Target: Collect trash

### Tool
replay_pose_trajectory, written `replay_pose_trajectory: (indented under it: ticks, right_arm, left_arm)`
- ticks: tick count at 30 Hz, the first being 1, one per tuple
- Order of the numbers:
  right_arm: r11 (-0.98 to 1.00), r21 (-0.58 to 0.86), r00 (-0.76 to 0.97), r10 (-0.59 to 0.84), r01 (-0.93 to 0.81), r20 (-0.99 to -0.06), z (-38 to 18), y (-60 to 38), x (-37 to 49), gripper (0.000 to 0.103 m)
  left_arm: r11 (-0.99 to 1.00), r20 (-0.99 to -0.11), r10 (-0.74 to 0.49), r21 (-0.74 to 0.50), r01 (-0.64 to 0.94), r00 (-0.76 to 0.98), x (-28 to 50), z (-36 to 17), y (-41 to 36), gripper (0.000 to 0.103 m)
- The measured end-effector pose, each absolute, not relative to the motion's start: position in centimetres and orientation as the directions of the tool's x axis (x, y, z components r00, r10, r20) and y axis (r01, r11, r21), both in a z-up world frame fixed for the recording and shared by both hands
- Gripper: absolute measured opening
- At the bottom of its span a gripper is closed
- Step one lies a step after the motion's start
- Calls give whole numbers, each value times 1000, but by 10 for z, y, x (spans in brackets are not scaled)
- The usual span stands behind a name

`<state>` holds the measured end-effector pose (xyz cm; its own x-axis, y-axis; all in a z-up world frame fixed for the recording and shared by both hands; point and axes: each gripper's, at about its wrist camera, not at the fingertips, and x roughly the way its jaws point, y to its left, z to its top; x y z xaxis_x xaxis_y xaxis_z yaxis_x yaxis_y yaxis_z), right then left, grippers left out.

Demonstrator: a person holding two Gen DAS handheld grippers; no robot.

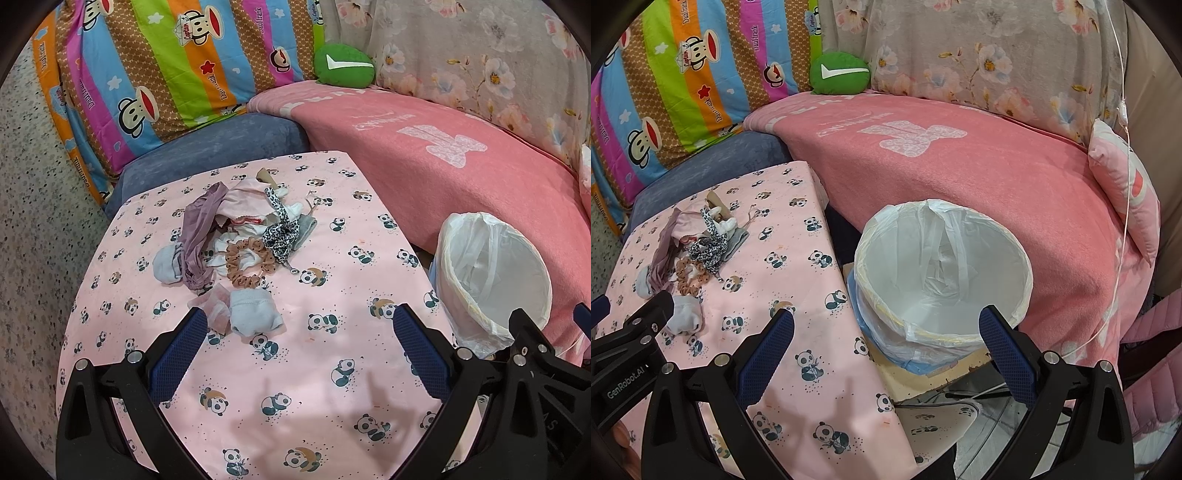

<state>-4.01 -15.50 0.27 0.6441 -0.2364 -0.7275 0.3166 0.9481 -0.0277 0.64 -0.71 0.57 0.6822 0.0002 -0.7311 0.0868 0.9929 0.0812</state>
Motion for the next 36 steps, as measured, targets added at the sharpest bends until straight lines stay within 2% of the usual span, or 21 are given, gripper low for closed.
replay_pose_trajectory:
  ticks: [36]
  right_arm:
    - [947,-37,645,-246,319,-723,9,-152,-36,98]
  left_arm:
    - [994,-729,-6,73,86,685,8,12,6,96]
